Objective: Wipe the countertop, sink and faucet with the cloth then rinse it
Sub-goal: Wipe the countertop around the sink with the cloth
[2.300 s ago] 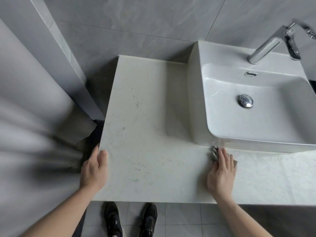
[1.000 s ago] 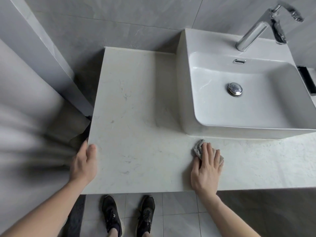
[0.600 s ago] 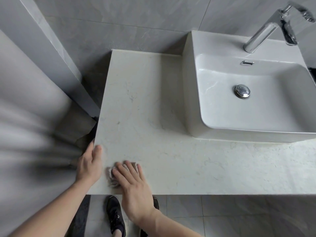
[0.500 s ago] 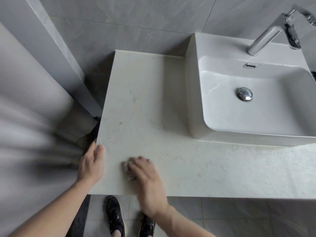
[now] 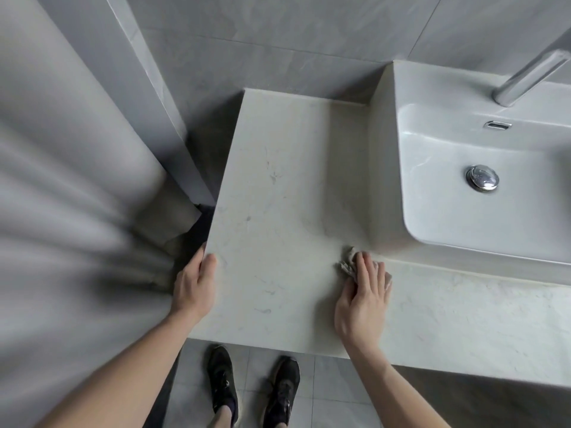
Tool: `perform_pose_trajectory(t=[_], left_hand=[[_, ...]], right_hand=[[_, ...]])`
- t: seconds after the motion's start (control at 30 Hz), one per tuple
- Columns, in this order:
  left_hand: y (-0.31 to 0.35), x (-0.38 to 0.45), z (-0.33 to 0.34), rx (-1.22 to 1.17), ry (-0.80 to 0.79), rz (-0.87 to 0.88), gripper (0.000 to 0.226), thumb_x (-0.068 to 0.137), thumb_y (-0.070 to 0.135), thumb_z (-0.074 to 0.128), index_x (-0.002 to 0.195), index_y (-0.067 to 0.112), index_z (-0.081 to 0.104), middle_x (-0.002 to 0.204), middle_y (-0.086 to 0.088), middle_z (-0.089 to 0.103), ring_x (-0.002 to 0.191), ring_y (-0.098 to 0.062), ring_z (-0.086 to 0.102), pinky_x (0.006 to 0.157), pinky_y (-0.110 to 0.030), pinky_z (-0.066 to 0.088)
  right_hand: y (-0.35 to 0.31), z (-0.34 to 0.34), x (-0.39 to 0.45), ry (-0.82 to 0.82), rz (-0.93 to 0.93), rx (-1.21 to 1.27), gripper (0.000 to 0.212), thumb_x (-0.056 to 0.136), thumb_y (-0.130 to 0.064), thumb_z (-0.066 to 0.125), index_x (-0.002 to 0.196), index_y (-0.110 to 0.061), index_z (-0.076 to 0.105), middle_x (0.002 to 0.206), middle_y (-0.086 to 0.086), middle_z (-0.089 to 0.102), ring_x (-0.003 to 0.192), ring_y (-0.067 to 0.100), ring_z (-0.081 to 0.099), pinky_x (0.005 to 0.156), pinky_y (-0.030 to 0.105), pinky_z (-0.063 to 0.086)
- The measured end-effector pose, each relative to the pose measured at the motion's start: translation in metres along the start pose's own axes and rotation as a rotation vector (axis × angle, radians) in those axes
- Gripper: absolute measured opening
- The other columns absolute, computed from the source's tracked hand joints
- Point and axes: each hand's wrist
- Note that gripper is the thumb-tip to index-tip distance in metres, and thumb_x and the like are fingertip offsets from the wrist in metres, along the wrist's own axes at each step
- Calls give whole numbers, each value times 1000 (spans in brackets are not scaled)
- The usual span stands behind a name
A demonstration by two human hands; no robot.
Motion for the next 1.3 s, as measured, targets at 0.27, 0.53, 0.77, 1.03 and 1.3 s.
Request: perform_pose_trajectory(t=[0.27,0.53,0.77,1.03,1.3], left_hand=[[1,4,0,-158,13,-96,51,91,52,45,131,29,68,125,4,74,117,-20,65,99,-39,51],[3,6,0,-195,20,-165,58,87,51,44,125,18,72,119,-3,75,113,-24,67,94,-38,51],[0,7,-1,-210,18,-159,66,81,59,43,127,22,71,123,2,75,118,-20,65,101,-39,50],[2,4,1,-197,20,-118,45,89,49,42,106,21,73,94,7,72,104,-25,66,95,-46,51],[-6,9,2,-165,60,-131,60,87,57,43,123,17,72,120,-5,76,114,-26,65,100,-42,51]], right_hand=[[-97,55,-23,-380,-560,-53,68,101,-21,48,165,-25,26,173,-6,19,162,21,5,132,49,5],[-68,41,-93,-634,-965,22,63,98,-14,45,160,-23,37,170,-8,29,161,17,12,132,41,7],[-79,33,-9,-521,-853,148,64,89,5,56,149,-18,55,157,0,52,153,17,37,129,38,25],[-154,85,115,-356,-552,-59,53,102,-25,39,155,-21,45,165,-1,39,156,31,25,129,53,12],[-118,70,3,-512,-881,-18,58,102,-23,54,158,-24,41,167,-3,36,159,23,22,131,46,11]])
Point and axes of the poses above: each hand's wrist, its own x-axis towards the middle knuckle, its own z-axis out of the palm, y = z × x
